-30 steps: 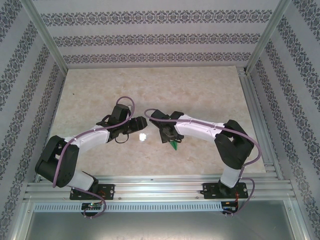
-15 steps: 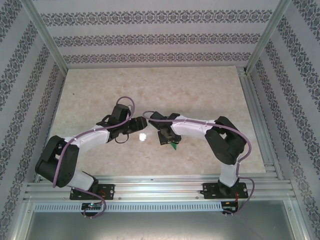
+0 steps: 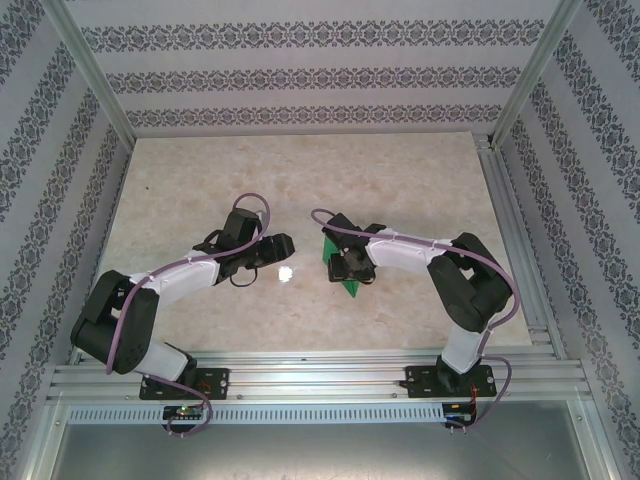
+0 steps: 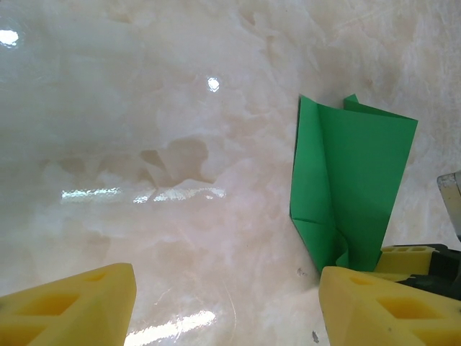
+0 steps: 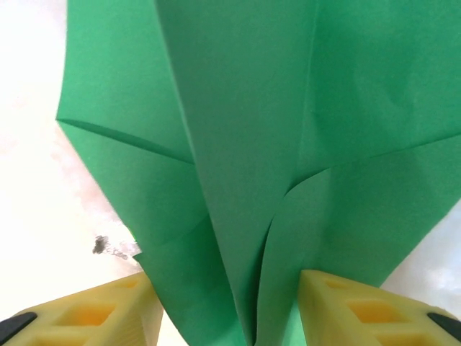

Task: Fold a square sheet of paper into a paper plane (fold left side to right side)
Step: Move the paper plane to the center of the table.

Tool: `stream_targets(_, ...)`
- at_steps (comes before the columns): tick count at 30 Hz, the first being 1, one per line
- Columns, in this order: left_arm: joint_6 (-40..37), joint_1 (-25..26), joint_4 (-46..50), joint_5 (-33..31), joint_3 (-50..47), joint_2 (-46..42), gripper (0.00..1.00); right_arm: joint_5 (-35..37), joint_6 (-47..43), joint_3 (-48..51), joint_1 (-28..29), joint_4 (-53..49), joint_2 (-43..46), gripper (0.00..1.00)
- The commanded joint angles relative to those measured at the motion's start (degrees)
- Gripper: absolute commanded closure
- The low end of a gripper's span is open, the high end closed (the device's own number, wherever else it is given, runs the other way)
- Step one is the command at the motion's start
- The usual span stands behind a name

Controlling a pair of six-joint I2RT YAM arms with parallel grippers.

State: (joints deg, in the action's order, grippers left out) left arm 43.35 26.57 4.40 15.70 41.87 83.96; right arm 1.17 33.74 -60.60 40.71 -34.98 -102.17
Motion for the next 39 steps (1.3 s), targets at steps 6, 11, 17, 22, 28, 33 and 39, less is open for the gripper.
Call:
stream_targets(6,-1.1,-0.9,0.8,-0.3,-0.1,0.5,0.31,1.3,-1.8,0.7,-0.8,-0.5,2.2,0.55)
stream_targets(11,-1.2,-0.9,0.9,-0.1,-0.2,0.4,0.31,0.8,-1.7,0.7,-0.8,-0.2,2.5,0.61)
stream_targets(17,-1.1,-0.9,0.6,-0.1,-0.2,0.6,0.31,2.3,-2.3,0.0,-1.1,-1.8,3.9,0.7)
stream_targets(22,-1.1,-0.8,0.4,0.2,-0.2,0.9,0.31,3.6,-2.9,-0.4,-1.2,-2.7,4.7,0.72)
stream_targets(28,-0.9,-0.8,0.2,0.3,-0.4,0.9,0.31,4.5,-3.6,-0.4,-1.4,-2.6,2.4,0.73)
stream_targets(33,-0.9,-0.8,0.3,0.3,-0.3,0.9,0.31,3.4,-3.8,-0.8,-1.4,-1.6,0.6,0.75)
stream_targets(39,-1.1,-0.8,0.2,0.3,-0.5,0.9,0.31,2.9,-4.6,-2.2,-1.4,-2.1,-1.3,0.83)
